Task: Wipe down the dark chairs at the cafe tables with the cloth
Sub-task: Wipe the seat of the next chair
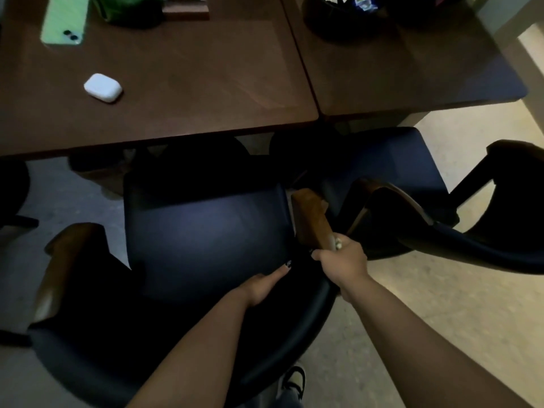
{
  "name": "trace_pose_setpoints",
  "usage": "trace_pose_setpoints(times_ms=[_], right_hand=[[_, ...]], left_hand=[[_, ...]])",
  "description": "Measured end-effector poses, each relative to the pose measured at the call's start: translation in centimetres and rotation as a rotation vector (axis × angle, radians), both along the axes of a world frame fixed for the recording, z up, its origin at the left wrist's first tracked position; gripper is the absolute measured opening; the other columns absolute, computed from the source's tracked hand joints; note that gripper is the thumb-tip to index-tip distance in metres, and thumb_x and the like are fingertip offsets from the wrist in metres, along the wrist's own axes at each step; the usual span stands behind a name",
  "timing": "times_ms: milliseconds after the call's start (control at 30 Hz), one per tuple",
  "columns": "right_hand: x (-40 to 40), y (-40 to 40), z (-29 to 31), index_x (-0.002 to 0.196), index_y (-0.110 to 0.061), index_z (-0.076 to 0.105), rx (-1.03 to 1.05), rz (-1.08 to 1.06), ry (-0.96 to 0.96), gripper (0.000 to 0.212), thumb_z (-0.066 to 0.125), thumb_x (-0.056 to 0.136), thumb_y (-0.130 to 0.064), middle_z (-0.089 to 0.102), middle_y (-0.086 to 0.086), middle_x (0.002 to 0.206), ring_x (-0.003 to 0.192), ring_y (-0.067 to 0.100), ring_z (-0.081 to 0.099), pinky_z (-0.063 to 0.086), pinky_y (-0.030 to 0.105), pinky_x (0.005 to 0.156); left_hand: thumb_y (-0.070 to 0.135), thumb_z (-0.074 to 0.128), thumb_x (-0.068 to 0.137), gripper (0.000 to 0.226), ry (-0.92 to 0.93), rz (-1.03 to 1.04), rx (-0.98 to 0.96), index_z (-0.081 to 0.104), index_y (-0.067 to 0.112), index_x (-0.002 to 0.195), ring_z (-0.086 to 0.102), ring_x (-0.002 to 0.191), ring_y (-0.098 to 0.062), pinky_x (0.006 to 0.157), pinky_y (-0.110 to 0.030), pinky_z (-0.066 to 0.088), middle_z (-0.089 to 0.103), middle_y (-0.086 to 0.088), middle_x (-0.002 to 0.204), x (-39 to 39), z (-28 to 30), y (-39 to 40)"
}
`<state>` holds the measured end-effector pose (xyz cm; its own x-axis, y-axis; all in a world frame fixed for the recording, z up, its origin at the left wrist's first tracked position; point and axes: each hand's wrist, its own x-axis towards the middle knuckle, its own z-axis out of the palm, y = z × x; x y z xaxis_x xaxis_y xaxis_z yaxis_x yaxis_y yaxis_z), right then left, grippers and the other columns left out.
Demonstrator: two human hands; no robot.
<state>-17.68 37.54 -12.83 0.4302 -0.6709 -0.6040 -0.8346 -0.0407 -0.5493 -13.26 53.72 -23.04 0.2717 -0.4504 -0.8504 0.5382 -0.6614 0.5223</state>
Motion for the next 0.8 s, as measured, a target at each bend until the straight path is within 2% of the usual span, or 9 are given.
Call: trace_pose_setpoints(times_ms=[100, 167, 300, 433, 500, 633, 733, 800], right_hand=[[-0.1, 0.0, 0.1, 0.084, -0.029, 0.063, -0.004, 0.023, -0.008, 0.021, 0.075, 0.069, -0.02, 0.066, -0.001, 0.087, 0.084, 0.022, 0.062, 0.054, 0.034, 0.081], [-0.8, 0.2, 0.2, 0.087, -0.027, 0.063, -0.012, 0.034, -0.006, 0.023, 0.076, 0.07, -0.02, 0.066, 0.001, 0.089, 0.086, 0.024, 0.062, 0.054, 0.035, 0.081], [-3.8, 1.5, 0.4, 0.088, -0.026, 0.064, -0.005, 0.034, -0.026, 0.021, 0.074, 0.071, -0.017, 0.065, -0.002, 0.079, 0.074, 0.018, 0.061, 0.055, 0.031, 0.07], [-7.9, 2.8, 0.6, 0.085, -0.03, 0.059, -0.001, 0.054, -0.052, 0.023, 0.072, 0.073, -0.017, 0.064, -0.004, 0.078, 0.071, 0.014, 0.06, 0.052, 0.029, 0.068], [-9.9, 3.0, 0.6, 0.088, -0.031, 0.058, 0.002, 0.063, -0.038, 0.023, 0.072, 0.074, -0.019, 0.063, -0.006, 0.078, 0.072, 0.015, 0.06, 0.052, 0.029, 0.067], [-13.6, 3.1, 0.8, 0.092, -0.036, 0.059, 0.0, 0.075, -0.03, 0.027, 0.072, 0.074, -0.022, 0.063, -0.011, 0.078, 0.072, 0.01, 0.06, 0.049, 0.025, 0.064], [-16.1, 2.8, 1.0, 0.09, -0.038, 0.058, -0.006, 0.075, -0.003, 0.027, 0.073, 0.072, -0.024, 0.063, -0.014, 0.077, 0.071, 0.008, 0.059, 0.048, 0.025, 0.064], [-17.3, 2.6, 1.1, 0.089, -0.038, 0.059, -0.013, 0.08, 0.005, 0.027, 0.074, 0.072, -0.023, 0.063, -0.016, 0.075, 0.069, 0.005, 0.059, 0.047, 0.023, 0.06]], left_hand=[[0.102, 0.047, 0.037, 0.133, -0.05, 0.021, -0.03, 0.039, 0.029, 0.148, 0.041, 0.125, -0.007, 0.1, -0.021, 0.023, 0.039, 0.007, 0.152, -0.1, 0.8, 0.2], [0.104, 0.045, 0.034, 0.136, -0.073, 0.009, -0.01, 0.036, 0.03, 0.149, 0.038, 0.132, -0.01, 0.101, -0.023, 0.022, 0.036, 0.008, 0.153, -0.6, 1.0, 0.4], [0.104, 0.044, 0.032, 0.141, -0.056, -0.034, -0.008, 0.035, 0.028, 0.15, 0.034, 0.14, -0.014, 0.113, -0.026, 0.02, 0.033, 0.007, 0.155, -3.2, 0.4, 1.4], [0.104, 0.045, 0.037, 0.133, -0.02, -0.068, 0.033, 0.037, 0.031, 0.148, 0.037, 0.137, -0.013, 0.103, -0.022, 0.022, 0.037, 0.008, 0.153, -6.8, 0.2, 2.5], [0.104, 0.046, 0.036, 0.134, 0.0, -0.068, 0.066, 0.038, 0.031, 0.147, 0.039, 0.135, -0.014, 0.101, -0.023, 0.023, 0.039, 0.007, 0.151, -8.6, 0.1, 2.8], [0.103, 0.048, 0.035, 0.134, 0.065, -0.078, 0.083, 0.044, 0.028, 0.145, 0.046, 0.13, -0.015, 0.109, -0.03, 0.03, 0.044, 0.005, 0.149, -12.4, 0.1, 2.8], [0.105, 0.046, 0.034, 0.135, 0.119, -0.103, 0.148, 0.05, 0.024, 0.142, 0.053, 0.117, -0.017, 0.098, -0.029, 0.035, 0.05, 0.002, 0.143, -15.0, 0.1, 2.5], [0.104, 0.047, 0.034, 0.131, 0.165, -0.098, 0.158, 0.054, 0.024, 0.138, 0.057, 0.111, -0.016, 0.102, -0.032, 0.039, 0.055, 0.001, 0.138, -16.3, -0.2, 2.2]])
